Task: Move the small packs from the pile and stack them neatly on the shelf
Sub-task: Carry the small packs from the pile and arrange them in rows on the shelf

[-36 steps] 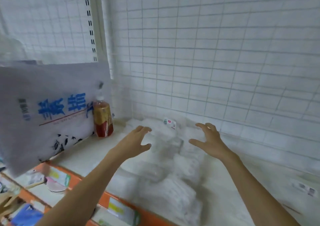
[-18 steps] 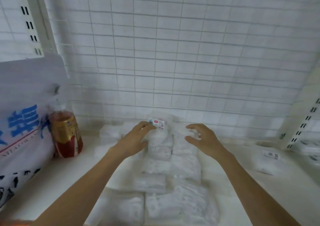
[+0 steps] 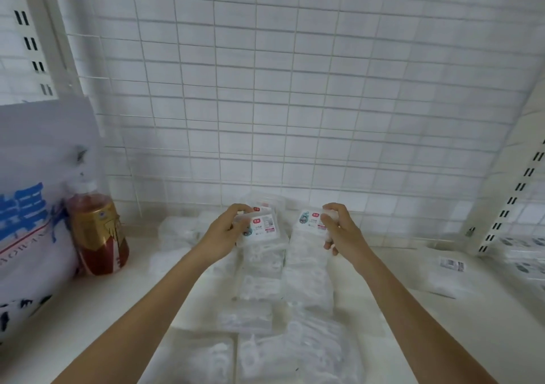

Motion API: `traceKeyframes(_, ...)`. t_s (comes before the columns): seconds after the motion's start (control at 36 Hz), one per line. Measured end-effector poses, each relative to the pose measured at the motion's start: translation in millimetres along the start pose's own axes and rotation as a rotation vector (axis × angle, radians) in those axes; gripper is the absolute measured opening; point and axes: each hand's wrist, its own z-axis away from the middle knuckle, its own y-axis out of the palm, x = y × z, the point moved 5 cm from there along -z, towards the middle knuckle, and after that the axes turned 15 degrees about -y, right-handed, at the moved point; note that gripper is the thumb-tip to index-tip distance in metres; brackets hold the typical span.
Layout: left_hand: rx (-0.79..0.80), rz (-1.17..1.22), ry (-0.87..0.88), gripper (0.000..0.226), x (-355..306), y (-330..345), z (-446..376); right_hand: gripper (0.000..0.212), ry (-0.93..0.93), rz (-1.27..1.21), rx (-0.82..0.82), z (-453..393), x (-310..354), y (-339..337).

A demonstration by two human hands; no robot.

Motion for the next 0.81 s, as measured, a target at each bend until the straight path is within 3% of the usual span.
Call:
traceKeyframes(0.08,0.109,0.077,-0.092,0.022,2.9,3.4,2.2,0.044,0.042,-0.039,0.033,-0.3,-1.9,2.2)
traceKeyframes(0.14,0.176,-0.006,-0.141,0.048,8.1,5.9,3.7,0.065,0.040,-0.005,0.065,-2.8,-3.6,4.2)
traceKeyframes(0.19,0.170,-0.141,-0.150,0.068,9.6,7.8,6.8,0.074,0.025,0.066,0.088,-4.9,-4.5,5.9)
traceKeyframes(0.39,0.031,-0.310,0.072,0.073,-1.5,7.3,12.7,0.069,-0.167,0.468,0.017,8.6,15.6,-4.6)
traceKeyframes(0.56,-0.022,-0.367,0.326,0.071,-26.3,21.4,21.0,0.066,-0.266,0.607,-0.027,49.1,32.3,-37.3)
traceKeyframes(0.81,0.256,-0.344,0.563,0.069,-77.7,125.0,42.7,0.069,-0.080,0.764,-0.158,162.4,28.5,-133.7)
